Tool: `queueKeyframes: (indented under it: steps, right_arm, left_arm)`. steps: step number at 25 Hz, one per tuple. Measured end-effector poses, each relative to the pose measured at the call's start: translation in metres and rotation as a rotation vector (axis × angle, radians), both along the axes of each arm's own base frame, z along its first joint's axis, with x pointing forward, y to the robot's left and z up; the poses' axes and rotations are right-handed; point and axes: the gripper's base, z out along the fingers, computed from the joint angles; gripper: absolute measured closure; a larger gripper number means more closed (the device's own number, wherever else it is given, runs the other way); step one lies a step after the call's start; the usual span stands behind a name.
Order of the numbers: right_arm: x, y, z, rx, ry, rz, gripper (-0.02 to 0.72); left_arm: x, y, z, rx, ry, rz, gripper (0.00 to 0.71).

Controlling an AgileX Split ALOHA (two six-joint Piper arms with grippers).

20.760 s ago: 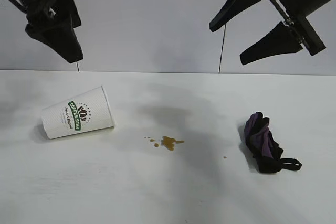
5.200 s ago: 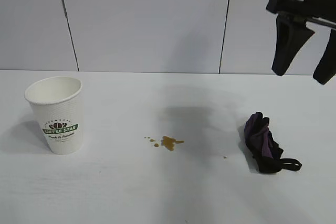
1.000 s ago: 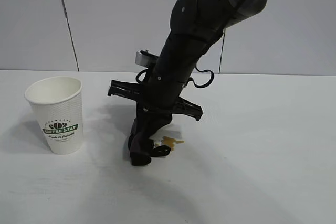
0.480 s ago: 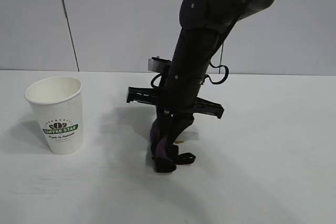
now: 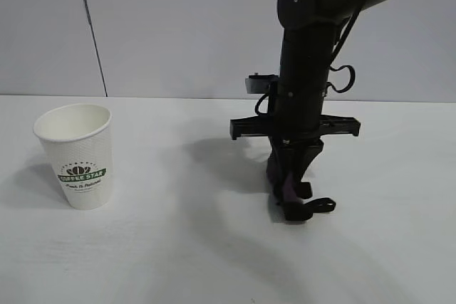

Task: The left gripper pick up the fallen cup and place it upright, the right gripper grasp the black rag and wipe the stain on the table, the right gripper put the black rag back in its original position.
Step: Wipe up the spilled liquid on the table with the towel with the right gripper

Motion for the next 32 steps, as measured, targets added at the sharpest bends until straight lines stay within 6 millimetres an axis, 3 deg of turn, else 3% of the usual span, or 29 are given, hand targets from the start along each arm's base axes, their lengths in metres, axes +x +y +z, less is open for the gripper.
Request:
queueKeyframes:
  steps: [7,12,17,21,24,32]
  right_arm:
    - [0.003,0.009,0.001,0.112,-0.018,-0.071,0.618]
    - [0.001,0.034,0.004,0.305,-0.024,-0.107,0.618]
    - [-0.01,0.069,0.007,0.373,-0.062,-0.059,0.618]
    - [-0.017,0.083,0.007,0.387,-0.067,-0.033,0.618]
    - [-0.019,0.078,0.005,0.344,-0.046,-0.008,0.618]
    - [-0.016,0.039,0.001,0.134,0.042,0.005,0.618]
  left_arm:
    - [0.0,0.0,0.0,0.0,0.0,0.0,0.016]
    - [0.0,0.0,0.0,0.0,0.0,0.0,0.016]
    - [0.0,0.0,0.0,0.0,0.0,0.0,0.016]
    - [0.0,0.0,0.0,0.0,0.0,0.0,0.016]
    - [0.0,0.0,0.0,0.0,0.0,0.0,0.016]
    - [0.0,0.0,0.0,0.0,0.0,0.0,0.016]
